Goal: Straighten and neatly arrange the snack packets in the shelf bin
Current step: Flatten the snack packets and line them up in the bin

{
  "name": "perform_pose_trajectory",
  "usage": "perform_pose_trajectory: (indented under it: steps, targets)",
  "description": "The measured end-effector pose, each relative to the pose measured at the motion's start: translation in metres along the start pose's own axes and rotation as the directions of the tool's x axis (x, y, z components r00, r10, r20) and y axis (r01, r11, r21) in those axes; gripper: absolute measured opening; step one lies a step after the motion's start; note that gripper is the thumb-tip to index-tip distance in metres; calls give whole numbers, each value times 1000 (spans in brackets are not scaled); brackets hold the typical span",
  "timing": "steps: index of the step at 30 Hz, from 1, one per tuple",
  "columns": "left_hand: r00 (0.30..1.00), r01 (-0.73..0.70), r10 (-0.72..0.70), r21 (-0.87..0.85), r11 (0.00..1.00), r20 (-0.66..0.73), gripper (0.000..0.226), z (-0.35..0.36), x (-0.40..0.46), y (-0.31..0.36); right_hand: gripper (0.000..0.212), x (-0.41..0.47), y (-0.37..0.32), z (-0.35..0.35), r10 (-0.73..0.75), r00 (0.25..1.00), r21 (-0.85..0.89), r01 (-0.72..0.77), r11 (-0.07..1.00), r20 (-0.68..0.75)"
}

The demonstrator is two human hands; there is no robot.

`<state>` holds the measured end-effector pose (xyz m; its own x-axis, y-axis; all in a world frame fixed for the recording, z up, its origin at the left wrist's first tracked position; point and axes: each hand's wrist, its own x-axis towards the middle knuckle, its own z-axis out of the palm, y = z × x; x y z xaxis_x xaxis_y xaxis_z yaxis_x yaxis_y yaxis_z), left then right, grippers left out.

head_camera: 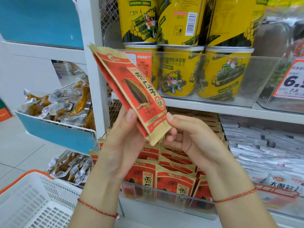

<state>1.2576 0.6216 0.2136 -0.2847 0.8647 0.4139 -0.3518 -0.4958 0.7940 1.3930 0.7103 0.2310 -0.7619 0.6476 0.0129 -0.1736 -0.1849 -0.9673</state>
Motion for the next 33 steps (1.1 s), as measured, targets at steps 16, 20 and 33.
perform_pose_trajectory:
  steps: [16, 20, 33]
  targets:
    - [902, -72, 270, 500, 863, -337, 89, -5, 6, -16, 8, 1, 10, 8, -336, 942, -543, 274, 794, -15]
    - [900, -36, 261, 538, 842, -349, 91, -7, 6, -15, 6, 1, 10, 7, -342, 940, -551, 288, 783, 5]
    - [907, 23, 234, 596, 803, -350, 85, -8, 6, -16, 14, 1, 11, 2, -352, 936, -684, 274, 676, 27]
